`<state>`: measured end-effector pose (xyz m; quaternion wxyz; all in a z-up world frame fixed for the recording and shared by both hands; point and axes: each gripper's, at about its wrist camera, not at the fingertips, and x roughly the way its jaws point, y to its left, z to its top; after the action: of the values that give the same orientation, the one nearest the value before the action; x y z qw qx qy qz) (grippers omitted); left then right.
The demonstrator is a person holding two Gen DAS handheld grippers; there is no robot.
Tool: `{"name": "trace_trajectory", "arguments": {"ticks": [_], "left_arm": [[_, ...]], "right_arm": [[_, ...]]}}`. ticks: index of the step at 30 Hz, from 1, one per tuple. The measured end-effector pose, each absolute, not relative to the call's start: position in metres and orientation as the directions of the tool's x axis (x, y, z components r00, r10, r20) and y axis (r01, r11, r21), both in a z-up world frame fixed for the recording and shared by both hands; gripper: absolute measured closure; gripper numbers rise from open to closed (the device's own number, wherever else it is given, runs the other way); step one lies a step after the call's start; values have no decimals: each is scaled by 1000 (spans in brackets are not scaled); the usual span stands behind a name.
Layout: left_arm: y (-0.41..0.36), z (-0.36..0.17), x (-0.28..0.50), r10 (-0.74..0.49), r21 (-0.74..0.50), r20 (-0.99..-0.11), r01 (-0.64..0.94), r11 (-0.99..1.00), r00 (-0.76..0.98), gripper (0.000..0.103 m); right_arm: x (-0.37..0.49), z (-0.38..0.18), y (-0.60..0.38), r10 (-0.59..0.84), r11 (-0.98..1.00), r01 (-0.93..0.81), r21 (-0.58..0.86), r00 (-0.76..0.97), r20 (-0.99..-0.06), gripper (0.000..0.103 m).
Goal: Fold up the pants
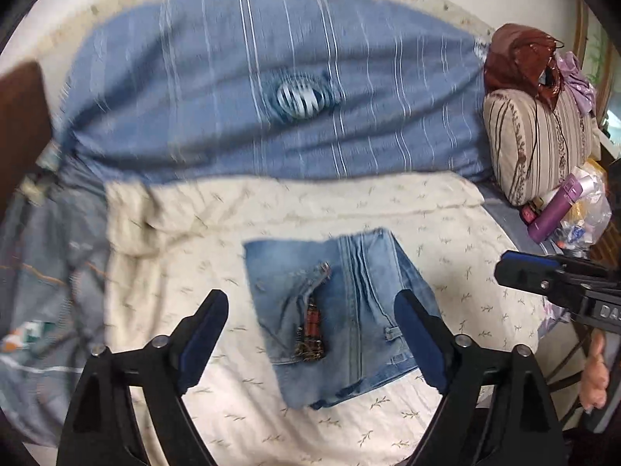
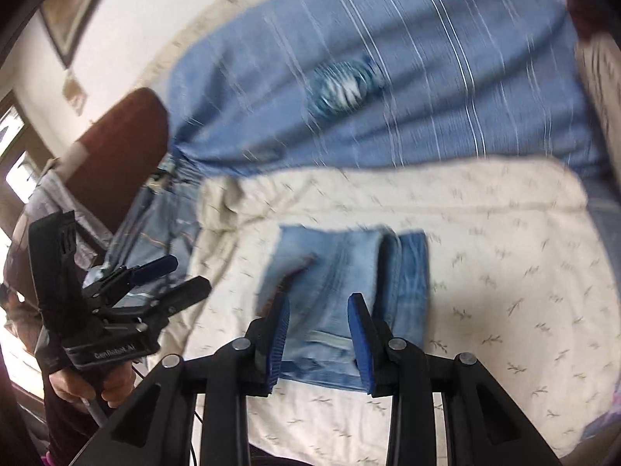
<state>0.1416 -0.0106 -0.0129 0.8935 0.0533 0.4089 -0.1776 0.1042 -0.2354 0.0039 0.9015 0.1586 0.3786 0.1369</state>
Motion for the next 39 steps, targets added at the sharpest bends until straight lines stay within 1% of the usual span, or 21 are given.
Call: {"name": "trace_trajectory", "arguments": {"ticks": [4,7,11,13,14,16,18,25,29,39], "left_arm": [[-4,22,101,-191,38,-704,304,952,684,8],[1,37,70,-133,88,-676,259,962,725,8],[3,42,31,-41,166,-632,188,968,774,8],[3,40,13,3,196,-612,148,969,791,7],[4,38,6,18,207,-601,134,969,799,7],[5,35,-7,48,227,-586,107,968,809,7],[6,33,-19,83,246,-560,69,967,824,7],[15,38,-53,117,218,-499,-7,976,859,7],[21,46,-62,108,190,-483,-16,982,869,7],[24,60,-71,99,175,-447,-22,984,889,7]], "right_arm": [[61,45,-214,324,933,-145,329,736,-594,68],[28,65,-201,290,947,-143,289,770,-569,68],[-11,75,-189,257,957,-132,260,801,-541,68],[-28,72,-182,237,963,-123,240,811,-535,66],[-35,69,-179,227,966,-121,227,814,-534,64],[-46,62,-176,213,970,-111,217,818,-534,47],[-57,54,-173,191,973,-89,213,829,-525,47],[-82,41,-162,135,983,-51,177,851,-507,47],[-89,44,-158,147,981,-63,181,856,-496,47],[-98,59,-154,138,983,-66,170,879,-457,46]]}}
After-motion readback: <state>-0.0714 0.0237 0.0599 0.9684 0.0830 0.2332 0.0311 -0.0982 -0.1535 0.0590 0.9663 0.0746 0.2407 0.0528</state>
